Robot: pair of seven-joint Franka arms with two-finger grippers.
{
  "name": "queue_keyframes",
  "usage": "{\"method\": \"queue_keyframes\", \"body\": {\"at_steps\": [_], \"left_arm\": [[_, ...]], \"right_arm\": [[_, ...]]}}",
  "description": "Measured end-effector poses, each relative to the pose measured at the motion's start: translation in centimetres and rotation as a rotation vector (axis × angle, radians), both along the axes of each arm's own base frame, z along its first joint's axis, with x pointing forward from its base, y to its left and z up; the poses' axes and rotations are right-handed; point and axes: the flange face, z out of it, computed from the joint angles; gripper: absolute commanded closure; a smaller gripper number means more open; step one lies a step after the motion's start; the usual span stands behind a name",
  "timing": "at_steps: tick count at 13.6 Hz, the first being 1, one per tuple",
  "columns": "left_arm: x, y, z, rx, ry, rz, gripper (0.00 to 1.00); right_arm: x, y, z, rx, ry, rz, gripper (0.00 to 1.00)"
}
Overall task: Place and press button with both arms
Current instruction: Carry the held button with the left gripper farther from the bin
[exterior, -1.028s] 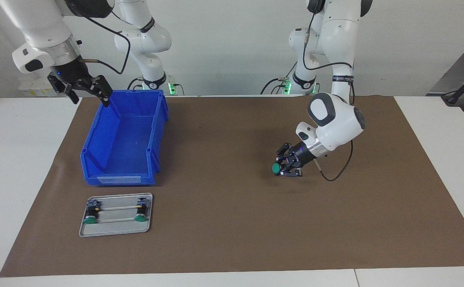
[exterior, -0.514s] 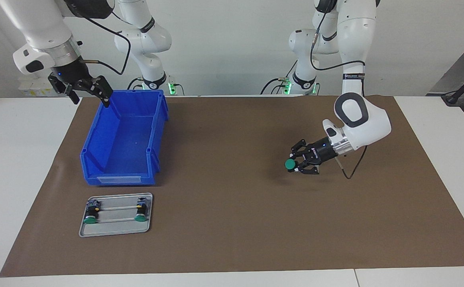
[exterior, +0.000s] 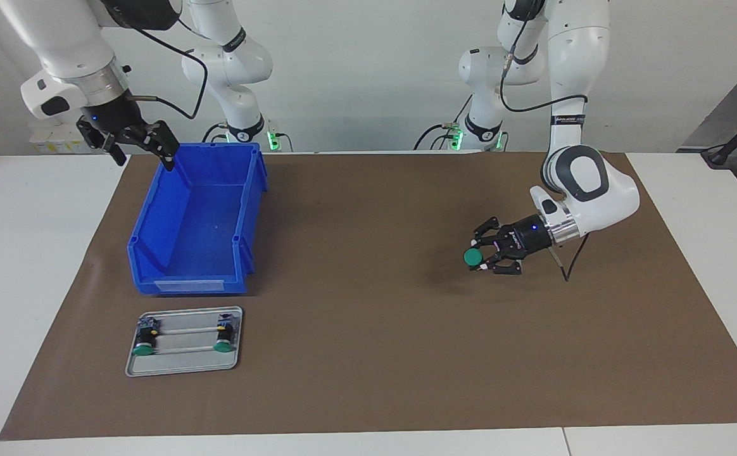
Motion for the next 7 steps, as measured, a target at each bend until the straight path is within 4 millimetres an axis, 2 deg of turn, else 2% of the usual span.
{"method": "queue_keyframes", "body": {"at_steps": [4,7], "left_arm": [[2.1,-1.4,2.4,-0.034,0.097,0.059,1.0],[3.2,-1.9,1.9,-0.047,0.167,0.089,1.0]], "right_arm": [[0.0,0.0,0.0,0.0,0.001,0.0,0.0],[0.0,0.0,-0.2,0.0,0.002,0.0,0.0]]}}
